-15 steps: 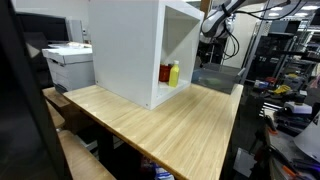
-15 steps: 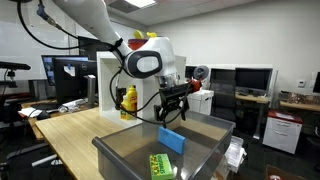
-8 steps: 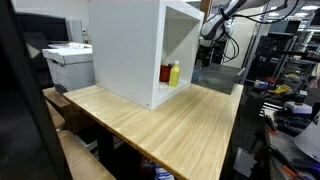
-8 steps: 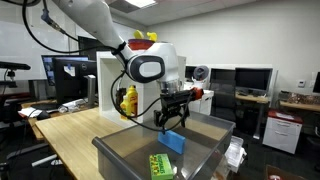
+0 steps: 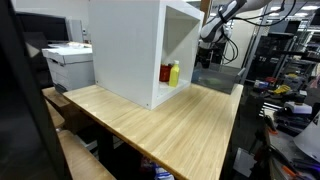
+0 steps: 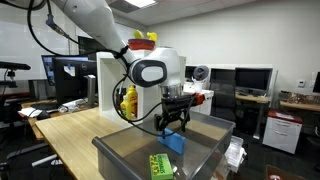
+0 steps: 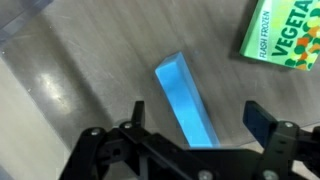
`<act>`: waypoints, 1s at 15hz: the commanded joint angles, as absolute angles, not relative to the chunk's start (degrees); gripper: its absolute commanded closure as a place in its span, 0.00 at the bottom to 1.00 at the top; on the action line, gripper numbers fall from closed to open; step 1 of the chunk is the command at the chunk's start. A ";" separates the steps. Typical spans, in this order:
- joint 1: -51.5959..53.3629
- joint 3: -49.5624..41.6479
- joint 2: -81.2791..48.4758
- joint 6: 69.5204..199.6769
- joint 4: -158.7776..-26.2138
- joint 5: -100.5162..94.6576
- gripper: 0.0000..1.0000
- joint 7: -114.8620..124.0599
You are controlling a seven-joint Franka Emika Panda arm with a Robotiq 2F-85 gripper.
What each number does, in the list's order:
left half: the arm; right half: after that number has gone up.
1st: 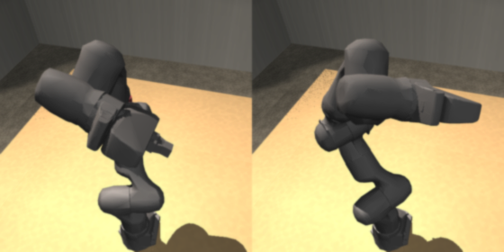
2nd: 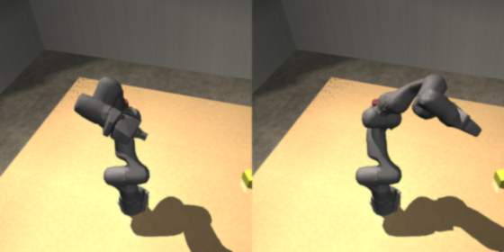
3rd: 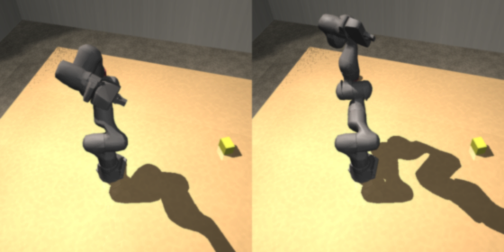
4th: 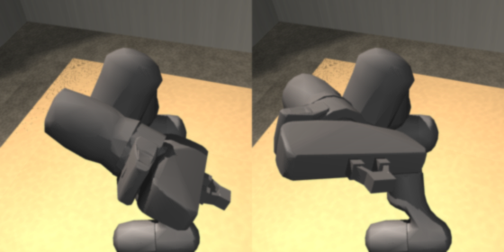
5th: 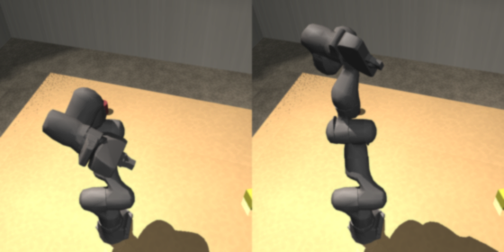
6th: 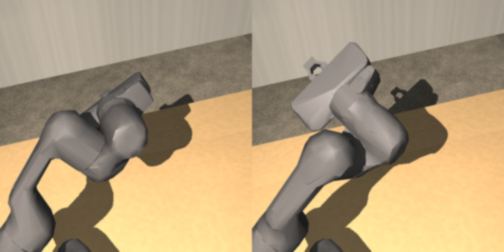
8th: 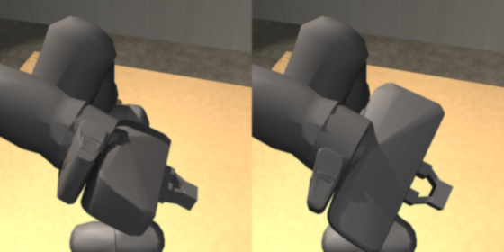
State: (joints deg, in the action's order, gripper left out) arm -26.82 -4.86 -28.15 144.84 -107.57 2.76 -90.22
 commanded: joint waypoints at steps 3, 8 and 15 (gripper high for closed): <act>-27.40 -4.18 -29.89 143.78 -106.57 3.44 0.01 -92.68; -27.45 -4.17 -30.37 142.33 -106.79 3.55 0.44 -92.35; -27.15 -4.51 -30.29 141.45 -106.35 3.84 0.82 -90.99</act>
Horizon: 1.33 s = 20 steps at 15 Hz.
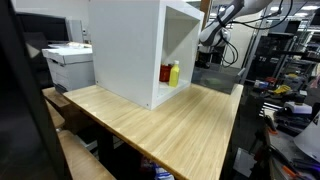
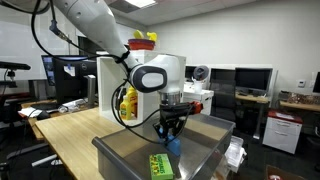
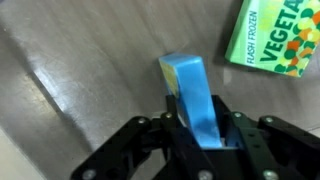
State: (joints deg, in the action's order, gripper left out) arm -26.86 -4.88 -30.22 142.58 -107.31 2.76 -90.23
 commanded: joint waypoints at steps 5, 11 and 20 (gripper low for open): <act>-27.03 -4.75 -29.14 141.00 -105.70 5.30 0.94 -87.62; -25.01 -7.55 -26.29 141.99 -104.51 3.77 0.94 -77.95; -20.15 -12.06 -19.98 137.53 -103.90 -4.54 0.94 -62.32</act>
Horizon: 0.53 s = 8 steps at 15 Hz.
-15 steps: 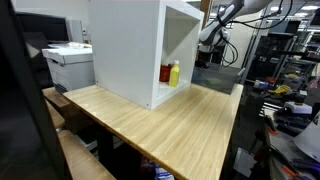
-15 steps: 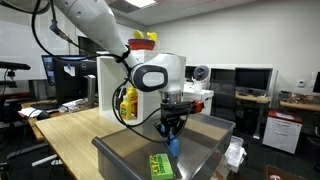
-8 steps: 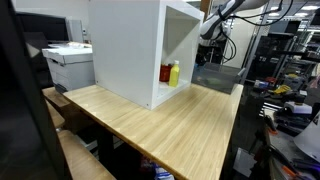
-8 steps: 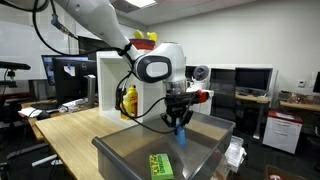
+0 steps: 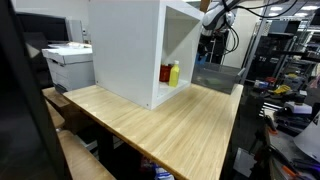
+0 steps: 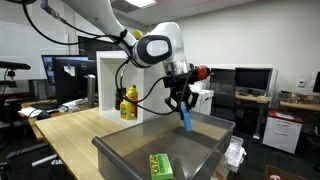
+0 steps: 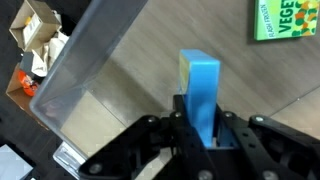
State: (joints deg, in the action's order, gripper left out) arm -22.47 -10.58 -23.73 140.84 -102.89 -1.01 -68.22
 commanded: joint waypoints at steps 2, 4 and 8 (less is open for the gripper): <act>-19.30 -12.63 -18.54 134.91 -103.54 -6.95 0.94 -59.22; -18.66 -12.83 -17.00 132.31 -103.16 -8.81 0.94 -56.98; -17.79 -12.46 -14.04 127.50 -101.57 -10.83 0.94 -55.45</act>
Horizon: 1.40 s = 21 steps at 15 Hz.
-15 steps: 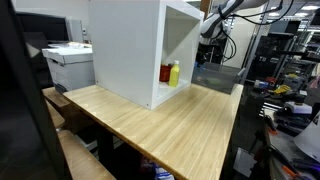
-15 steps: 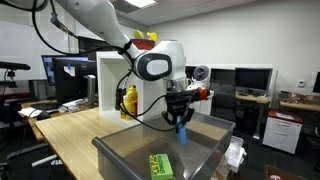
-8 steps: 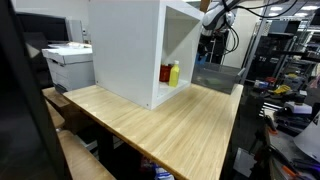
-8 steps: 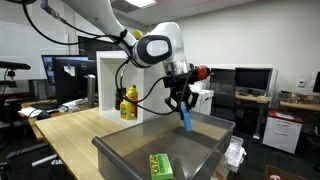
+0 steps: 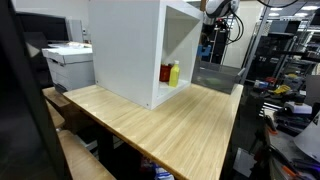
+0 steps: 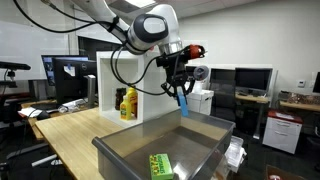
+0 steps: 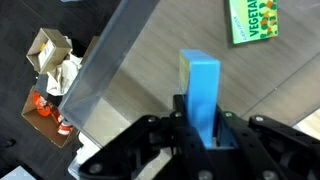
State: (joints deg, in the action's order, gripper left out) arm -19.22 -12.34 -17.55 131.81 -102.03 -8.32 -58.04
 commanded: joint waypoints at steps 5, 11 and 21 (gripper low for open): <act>-16.34 -12.34 -11.86 122.73 -98.51 -11.79 0.94 -54.33; -16.56 -12.73 -12.17 119.12 -93.33 -10.86 0.94 -50.36; -15.32 -10.90 -10.92 115.42 -83.22 -10.17 0.94 -51.41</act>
State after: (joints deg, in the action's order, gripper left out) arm -16.05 -11.87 -12.33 117.24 -85.20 -9.93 -51.11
